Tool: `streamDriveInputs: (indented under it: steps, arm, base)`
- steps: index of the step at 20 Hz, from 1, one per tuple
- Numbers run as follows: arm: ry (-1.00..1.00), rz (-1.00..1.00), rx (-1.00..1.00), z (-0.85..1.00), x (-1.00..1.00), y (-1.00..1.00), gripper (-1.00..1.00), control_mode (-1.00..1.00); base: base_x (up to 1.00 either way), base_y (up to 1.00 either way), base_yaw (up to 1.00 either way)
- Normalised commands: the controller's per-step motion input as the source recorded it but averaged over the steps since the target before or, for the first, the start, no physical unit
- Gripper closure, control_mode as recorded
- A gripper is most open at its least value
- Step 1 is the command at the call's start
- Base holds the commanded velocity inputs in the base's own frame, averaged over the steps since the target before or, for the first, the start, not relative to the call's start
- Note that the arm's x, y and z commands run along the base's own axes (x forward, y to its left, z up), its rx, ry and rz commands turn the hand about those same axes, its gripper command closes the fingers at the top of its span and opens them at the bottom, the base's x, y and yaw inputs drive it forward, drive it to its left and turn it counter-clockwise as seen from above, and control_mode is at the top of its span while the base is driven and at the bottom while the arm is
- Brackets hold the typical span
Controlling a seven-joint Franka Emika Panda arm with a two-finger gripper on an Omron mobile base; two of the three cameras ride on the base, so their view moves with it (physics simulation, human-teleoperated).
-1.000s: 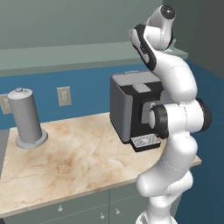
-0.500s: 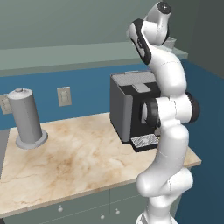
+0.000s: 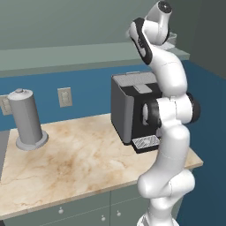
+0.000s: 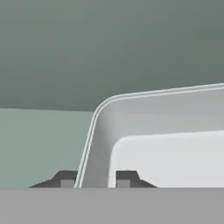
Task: Retrieve the tupperware and aluminum foil from the cabinet and place them on the dining counter near the plate with corn and shrimp to prepare for storing leftovers.
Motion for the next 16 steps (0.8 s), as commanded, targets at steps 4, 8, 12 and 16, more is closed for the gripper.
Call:
streamDriveInputs:
  steps: [4,8,12,16]
  arm:
    - [-0.26,0.0,0.0,-0.25,-0.21,0.34,1.0,-1.0]
    - [-0.16,0.01,0.0,0.25,-0.65,0.23,1.0,-1.0]
    - [-0.04,0.04,0.0,0.3,-0.93,0.32,1.0,-1.0]
    - [0.06,0.09,-0.08,0.02,-1.0,0.52,1.0,-1.0]
  base:
    - [0.0,0.0,0.0]
    - [0.0,0.0,0.0]
    - [0.0,0.0,0.0]
    - [0.0,0.0,0.0]
